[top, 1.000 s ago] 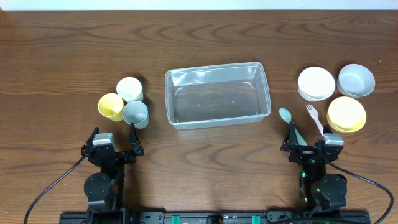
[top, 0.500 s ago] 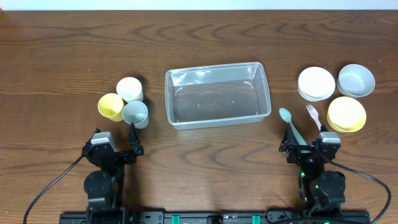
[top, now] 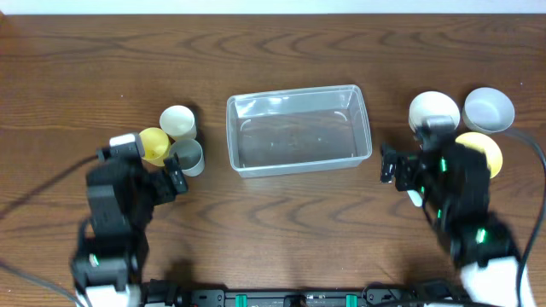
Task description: Pack container
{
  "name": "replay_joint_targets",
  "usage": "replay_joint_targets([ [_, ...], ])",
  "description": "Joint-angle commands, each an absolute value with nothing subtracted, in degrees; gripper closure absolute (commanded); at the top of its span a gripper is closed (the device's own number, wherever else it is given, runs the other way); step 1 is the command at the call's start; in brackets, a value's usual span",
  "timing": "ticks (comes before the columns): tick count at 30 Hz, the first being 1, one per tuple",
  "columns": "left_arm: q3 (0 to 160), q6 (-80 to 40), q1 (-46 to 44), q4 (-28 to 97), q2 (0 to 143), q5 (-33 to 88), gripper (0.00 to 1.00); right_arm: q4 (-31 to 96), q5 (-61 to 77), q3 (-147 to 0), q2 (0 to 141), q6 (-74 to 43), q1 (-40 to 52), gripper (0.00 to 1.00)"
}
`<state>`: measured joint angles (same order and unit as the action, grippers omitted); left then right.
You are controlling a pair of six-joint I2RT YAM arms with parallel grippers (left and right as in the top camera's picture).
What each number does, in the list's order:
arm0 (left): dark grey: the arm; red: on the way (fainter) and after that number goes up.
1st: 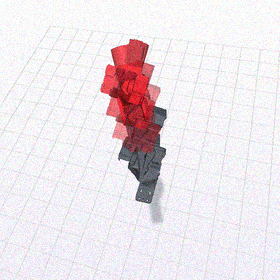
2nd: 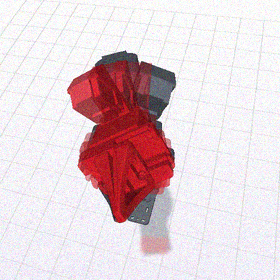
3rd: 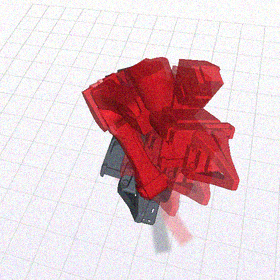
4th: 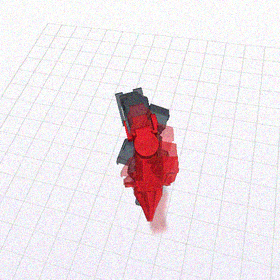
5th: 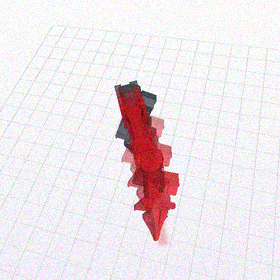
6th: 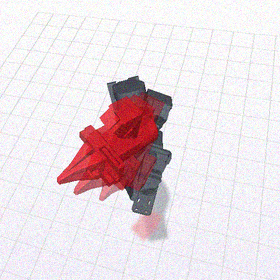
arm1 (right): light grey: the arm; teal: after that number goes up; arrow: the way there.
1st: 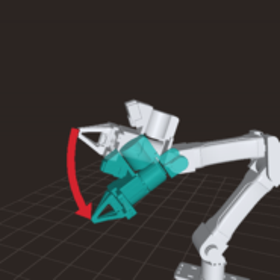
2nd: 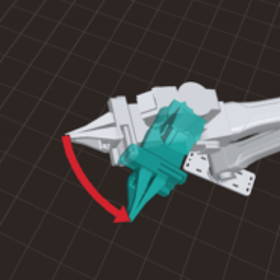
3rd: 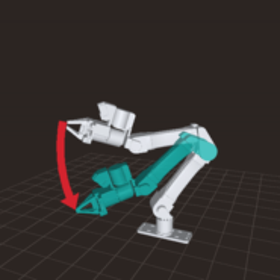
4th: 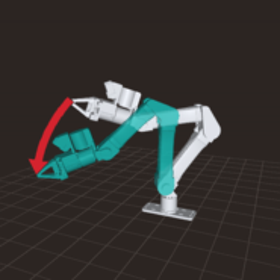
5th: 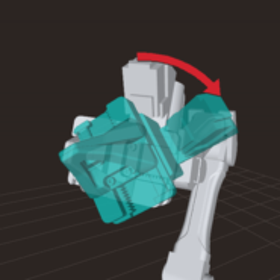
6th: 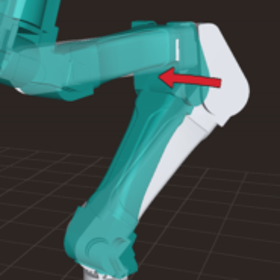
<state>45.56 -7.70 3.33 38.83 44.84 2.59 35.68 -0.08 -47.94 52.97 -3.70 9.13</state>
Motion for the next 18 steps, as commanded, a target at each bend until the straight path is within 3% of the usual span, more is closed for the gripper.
replay_joint_targets([
  [1,58.63,-8.05,3.68,50.46,54.48,2.37,0.02,47.72,1.96,-65.23,66.28,0.89,8.69,0.01],
  [7,73.12,-8.05,3.68,68.66,66.87,2.39,0.02,67.26,3.66,-88.64,85.25,1.91,8.71,0.02],
  [8,73.52,-8.05,3.68,69.58,67.79,2.39,0.02,67.51,5.3,-90.52,87.09,2.44,8.71,0.18],
  [9,73.47,-8.05,3.68,70.28,68.31,2.39,0.02,66.87,6.57,-91.77,88.51,2.92,8.71,0.51],
  [11,73.45,-8.03,3.68,71.29,69.04,2.37,0.02,64.4,7.31,-92.73,90.43,2.9,8.95,0.92],
  [12,73.45,-8.03,3.68,71.59,69.25,2.37,0.02,63.24,7.31,-92.73,90.98,2.9,9.3,0.99],
  [15,73.45,-8.05,3.68,71.81,69.34,2.37,0.02,60.4,7.29,-92.73,92.58,4.45,11.55,0.99],
  [18,73.43,-8.03,3.68,71.96,69.34,2.37,0.15,59.7,4.93,-92.73,94.32,5.89,14.79,0.99],
])
